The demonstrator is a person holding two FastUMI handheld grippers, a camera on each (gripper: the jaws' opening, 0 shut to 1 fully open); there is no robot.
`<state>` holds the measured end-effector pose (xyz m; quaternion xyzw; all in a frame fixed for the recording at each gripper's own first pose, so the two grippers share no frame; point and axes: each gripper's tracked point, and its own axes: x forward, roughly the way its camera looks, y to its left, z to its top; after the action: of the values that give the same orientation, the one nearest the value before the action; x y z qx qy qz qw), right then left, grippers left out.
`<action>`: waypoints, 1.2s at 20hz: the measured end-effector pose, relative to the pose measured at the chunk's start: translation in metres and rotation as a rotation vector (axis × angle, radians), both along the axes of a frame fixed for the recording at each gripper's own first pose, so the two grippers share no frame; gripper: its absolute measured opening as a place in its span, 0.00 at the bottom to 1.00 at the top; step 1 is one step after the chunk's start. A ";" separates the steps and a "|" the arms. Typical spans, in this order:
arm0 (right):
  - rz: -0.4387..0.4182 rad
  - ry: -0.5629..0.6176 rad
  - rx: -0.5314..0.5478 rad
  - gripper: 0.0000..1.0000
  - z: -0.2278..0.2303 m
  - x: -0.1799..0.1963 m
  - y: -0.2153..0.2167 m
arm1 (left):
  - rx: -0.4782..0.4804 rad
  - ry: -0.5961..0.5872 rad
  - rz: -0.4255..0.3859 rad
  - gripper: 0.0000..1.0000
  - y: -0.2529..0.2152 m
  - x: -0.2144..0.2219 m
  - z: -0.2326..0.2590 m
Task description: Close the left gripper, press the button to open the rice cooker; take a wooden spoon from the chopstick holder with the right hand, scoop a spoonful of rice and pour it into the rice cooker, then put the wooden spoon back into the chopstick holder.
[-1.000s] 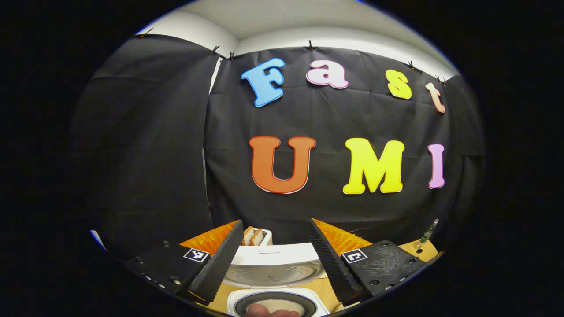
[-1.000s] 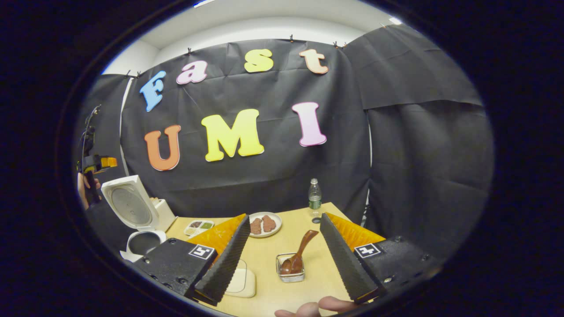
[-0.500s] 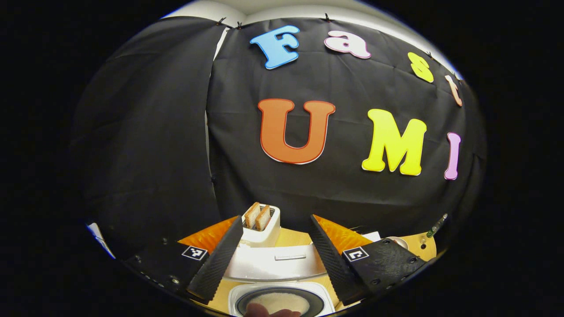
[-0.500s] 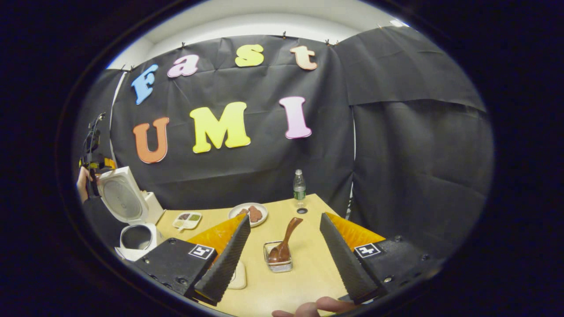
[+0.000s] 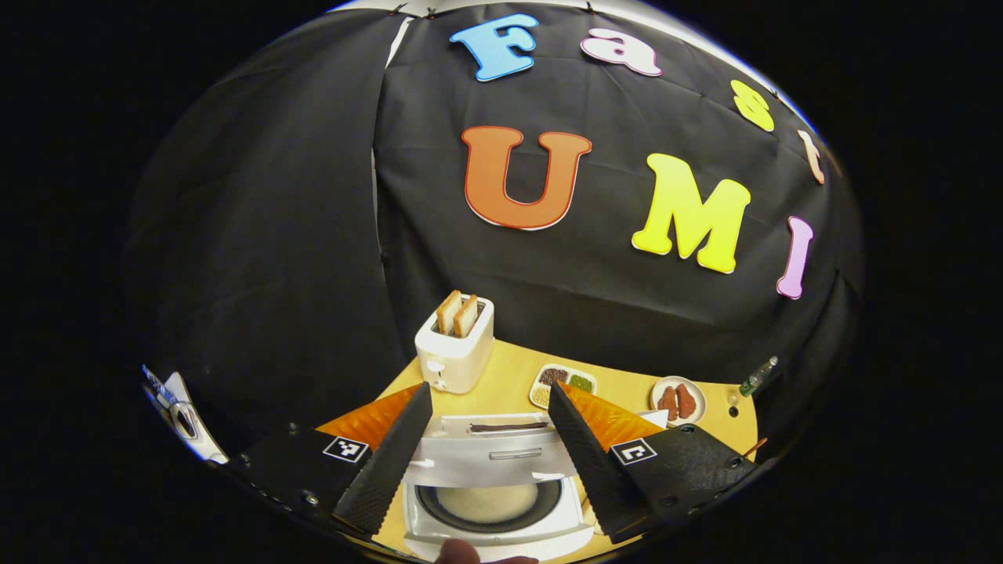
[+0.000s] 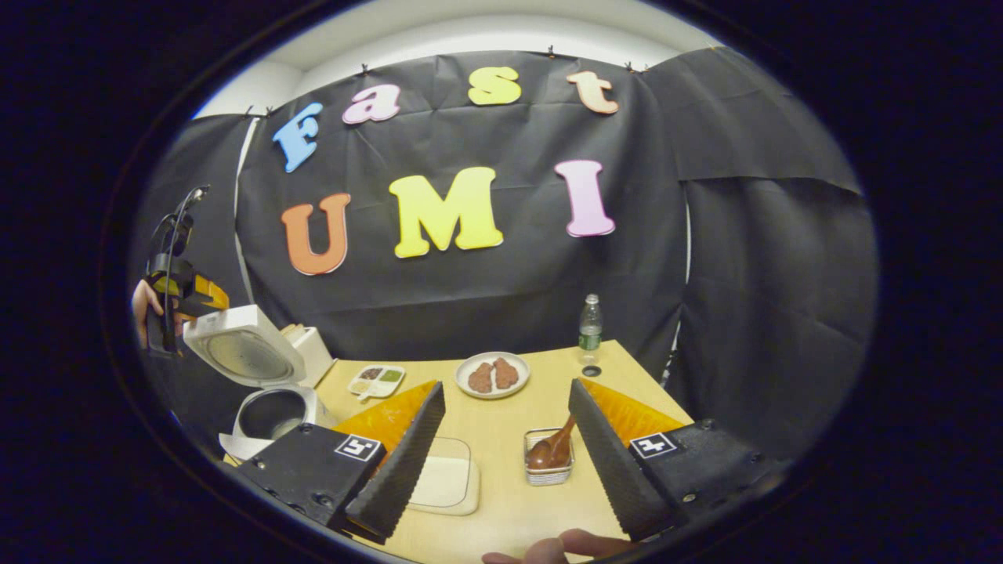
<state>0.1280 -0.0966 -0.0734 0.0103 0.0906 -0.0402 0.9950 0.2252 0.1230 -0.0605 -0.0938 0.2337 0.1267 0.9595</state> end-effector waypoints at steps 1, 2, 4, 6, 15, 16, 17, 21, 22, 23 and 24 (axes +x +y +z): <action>0.022 0.008 -0.008 0.97 -0.002 0.001 0.007 | -0.021 0.030 -0.003 0.96 -0.008 -0.013 -0.013; 0.041 0.010 -0.012 0.97 -0.004 0.003 0.013 | -0.045 0.061 -0.013 0.96 -0.016 -0.026 -0.027; 0.086 0.014 -0.013 0.97 -0.005 0.005 0.028 | -0.077 0.112 -0.017 0.96 -0.027 -0.049 -0.053; 0.117 0.027 -0.017 0.97 -0.011 0.006 0.035 | -0.115 0.169 -0.009 0.96 -0.035 -0.066 -0.077; 0.150 0.092 0.046 0.97 -0.036 0.015 0.032 | -0.201 0.401 0.019 0.97 -0.045 -0.084 -0.154; 0.149 0.091 0.043 1.00 -0.035 0.018 0.029 | -0.198 0.411 0.025 0.96 -0.045 -0.084 -0.155; 0.150 0.089 0.048 1.00 -0.034 0.020 0.027 | -0.199 0.428 0.033 0.96 -0.045 -0.084 -0.161; 0.152 0.094 0.075 0.97 -0.035 0.032 0.019 | -0.158 0.467 0.074 1.00 -0.043 -0.085 -0.170; 0.156 0.100 0.081 0.97 -0.037 0.035 0.019 | -0.134 0.475 0.077 0.96 -0.043 -0.085 -0.172; 0.163 0.105 0.085 0.97 -0.038 0.038 0.019 | -0.107 0.484 0.058 0.96 -0.044 -0.086 -0.173; 0.169 0.106 0.086 1.00 -0.038 0.041 0.018 | -0.100 0.480 0.049 0.96 -0.044 -0.087 -0.173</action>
<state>0.1693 -0.0788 -0.1119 0.0432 0.1454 0.0473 0.9873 0.1385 0.0785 -0.2336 -0.1140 0.4585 0.1571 0.8672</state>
